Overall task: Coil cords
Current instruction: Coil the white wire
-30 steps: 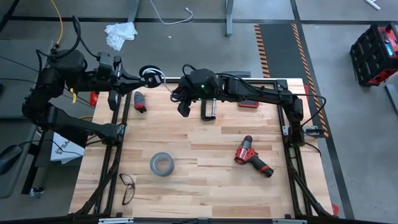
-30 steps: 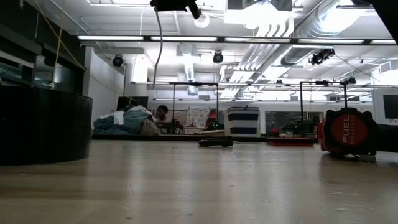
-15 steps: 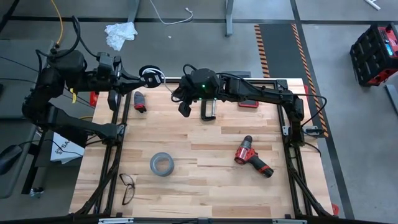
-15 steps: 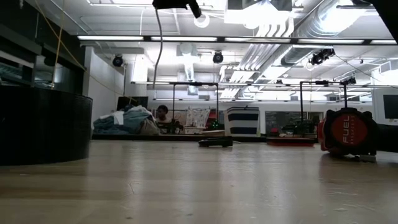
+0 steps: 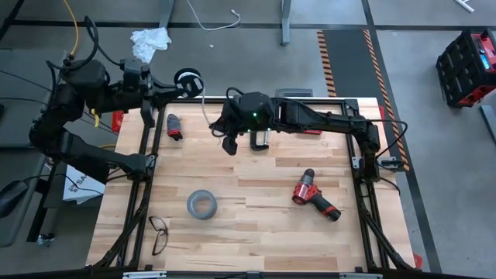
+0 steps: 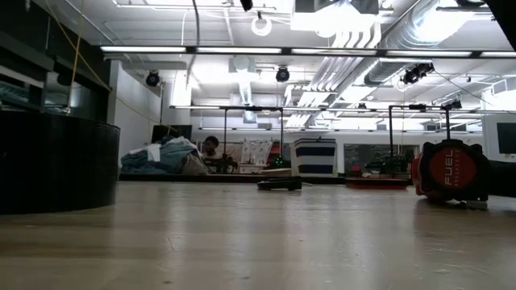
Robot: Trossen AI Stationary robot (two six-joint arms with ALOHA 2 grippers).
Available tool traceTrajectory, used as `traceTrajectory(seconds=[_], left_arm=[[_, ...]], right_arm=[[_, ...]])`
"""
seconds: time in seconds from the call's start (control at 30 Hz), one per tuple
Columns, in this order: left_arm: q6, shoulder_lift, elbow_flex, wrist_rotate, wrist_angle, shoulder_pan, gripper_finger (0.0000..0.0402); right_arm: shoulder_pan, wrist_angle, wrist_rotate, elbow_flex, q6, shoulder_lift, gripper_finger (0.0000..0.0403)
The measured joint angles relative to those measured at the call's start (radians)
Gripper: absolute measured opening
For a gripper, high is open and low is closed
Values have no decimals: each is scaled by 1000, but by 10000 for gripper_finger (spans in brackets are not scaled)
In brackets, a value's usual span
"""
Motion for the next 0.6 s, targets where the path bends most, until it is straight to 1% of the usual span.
traceTrajectory(seconds=[0.17,0.33,0.5,0.6], left_arm=[[-12,39,0,1,35,13,1],[-55,79,0,23,79,33,1],[-156,117,-1,125,202,48,1],[-264,133,-1,193,272,56,1]], right_arm=[[41,48,2,0,-14,0,0],[63,49,6,0,-14,0,0],[77,110,16,0,-14,0,0],[84,168,15,0,-10,0,0]])
